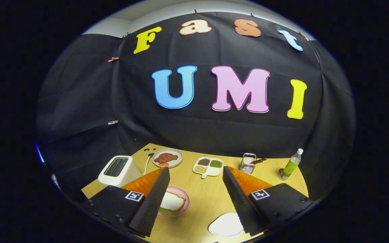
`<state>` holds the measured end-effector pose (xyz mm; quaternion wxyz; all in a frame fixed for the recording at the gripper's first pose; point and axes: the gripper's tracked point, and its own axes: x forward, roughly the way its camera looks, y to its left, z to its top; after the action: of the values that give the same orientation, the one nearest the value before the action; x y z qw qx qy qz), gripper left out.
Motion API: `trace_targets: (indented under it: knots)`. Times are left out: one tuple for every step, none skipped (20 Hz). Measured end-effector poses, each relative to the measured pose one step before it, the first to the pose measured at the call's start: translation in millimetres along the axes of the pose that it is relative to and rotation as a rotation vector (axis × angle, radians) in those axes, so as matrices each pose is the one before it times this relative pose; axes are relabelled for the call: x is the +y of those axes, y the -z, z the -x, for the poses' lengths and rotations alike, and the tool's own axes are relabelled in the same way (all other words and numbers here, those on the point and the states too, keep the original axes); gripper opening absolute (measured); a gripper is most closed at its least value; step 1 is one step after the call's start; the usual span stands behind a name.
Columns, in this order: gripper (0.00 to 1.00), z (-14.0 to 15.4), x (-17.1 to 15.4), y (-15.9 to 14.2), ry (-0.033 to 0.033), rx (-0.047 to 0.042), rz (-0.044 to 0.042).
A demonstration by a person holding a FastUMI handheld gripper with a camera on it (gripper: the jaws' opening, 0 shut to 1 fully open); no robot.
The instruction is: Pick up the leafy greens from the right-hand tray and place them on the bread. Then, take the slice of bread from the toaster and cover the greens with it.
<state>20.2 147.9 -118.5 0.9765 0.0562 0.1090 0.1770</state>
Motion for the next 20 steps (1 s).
trace_targets:
  knots:
    - [0.98,6.34,-5.16,-2.87,-0.00055,-0.0105,0.01416]
    - [0.98,6.18,-6.46,-4.23,0.00206,-0.01268,0.01224]
    - [0.98,5.56,-4.92,-3.96,0.00058,-0.00969,0.01094]
    - [0.98,3.33,-4.39,-3.62,-0.00354,-0.01129,0.00511]
    - [0.98,3.54,-2.87,-1.02,-0.00362,-0.00285,-0.00103]
    - [0.98,3.48,-1.99,-0.84,-0.00585,0.00021,-0.00152]
    - [0.98,1.94,-4.59,-0.63,0.00369,-0.00088,-0.0007]
    - [0.98,1.89,-3.69,0.44,0.00269,0.00176,0.00122]
    - [0.98,0.53,-3.35,-0.44,0.00425,-0.00266,0.00098]
    - [0.98,1.12,-2.55,1.35,0.0049,0.00241,-0.00181]
    - [0.98,0.16,-0.78,0.89,-0.00181,0.00218,-0.00313]
    - [0.98,0.99,-2.45,1.73,0.00358,0.00425,-0.00281]
    - [0.98,0.12,-1.47,0.69,-0.00155,0.00358,-0.00062]
    - [0.98,0.33,-1.19,-0.22,0.00165,-0.00123,0.00072]
    - [0.98,0.49,-0.99,0.41,-0.00054,0.00149,0.00194]
    - [0.98,0.98,-1.24,0.13,0.00026,-0.00064,0.00171]
    - [0.98,-0.03,-0.18,0.42,-0.0003,0.00204,0.00149]
    - [0.98,1.33,-0.35,-0.02,-0.00055,-0.00047,0.00026]
    - [0.98,0.16,0.31,-0.23,0.0005,-0.00094,-0.00016]
    - [0.98,0.73,-0.47,-0.95,-0.00044,-0.00088,0.00115]
